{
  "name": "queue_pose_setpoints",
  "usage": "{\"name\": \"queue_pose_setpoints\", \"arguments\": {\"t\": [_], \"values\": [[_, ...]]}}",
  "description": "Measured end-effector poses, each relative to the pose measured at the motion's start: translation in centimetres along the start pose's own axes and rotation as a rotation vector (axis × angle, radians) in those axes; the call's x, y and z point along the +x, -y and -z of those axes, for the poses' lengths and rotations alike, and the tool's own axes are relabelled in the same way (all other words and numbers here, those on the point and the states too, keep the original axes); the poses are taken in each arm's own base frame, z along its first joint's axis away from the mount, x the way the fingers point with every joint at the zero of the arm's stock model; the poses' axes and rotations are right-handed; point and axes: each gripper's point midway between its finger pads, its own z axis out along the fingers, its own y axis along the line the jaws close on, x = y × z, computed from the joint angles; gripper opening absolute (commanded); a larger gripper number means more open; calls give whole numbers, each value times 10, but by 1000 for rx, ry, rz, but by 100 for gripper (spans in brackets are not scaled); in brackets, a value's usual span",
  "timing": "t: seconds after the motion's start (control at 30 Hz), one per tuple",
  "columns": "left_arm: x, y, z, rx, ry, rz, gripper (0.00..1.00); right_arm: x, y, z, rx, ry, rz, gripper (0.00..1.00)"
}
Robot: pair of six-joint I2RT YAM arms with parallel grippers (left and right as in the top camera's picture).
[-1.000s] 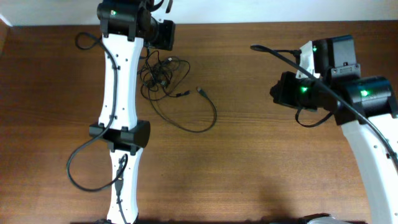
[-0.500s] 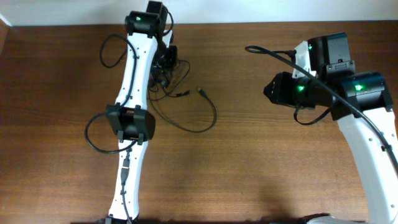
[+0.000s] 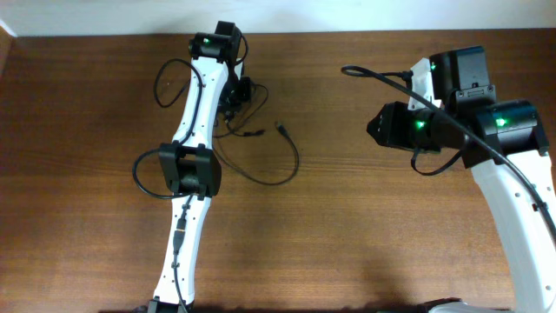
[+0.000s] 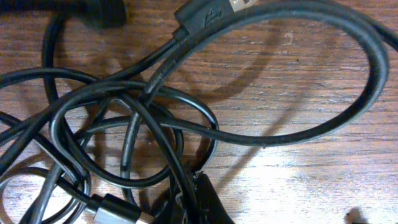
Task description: Untangle cables
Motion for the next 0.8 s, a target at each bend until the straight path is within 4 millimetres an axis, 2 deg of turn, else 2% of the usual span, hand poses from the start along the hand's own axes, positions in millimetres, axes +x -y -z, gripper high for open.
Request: {"name": "queue_pose_setpoints", "arguments": {"t": [0.1, 0.23, 0.33, 0.5, 0.57, 0.67, 0.8], "values": [[2, 0, 3, 0, -3, 1, 0, 0, 0, 0, 0, 0, 1, 43], [0, 6, 27, 29, 31, -3, 0, 0, 0, 0, 0, 0, 0, 43], [1, 16, 67, 82, 77, -10, 0, -1, 0, 0, -1, 5, 3, 44], [6, 53, 166, 232, 238, -76, 0, -3, -1, 0, -5, 14, 6, 47], [13, 69, 192, 259, 281, -112, 0, -3, -1, 0, -5, 13, 6, 47], [29, 102, 222, 301, 323, -183, 0, -3, -1, 0, -5, 13, 6, 47], [41, 121, 241, 330, 350, -225, 0, -3, -1, 0, -5, 14, 8, 47]]}}
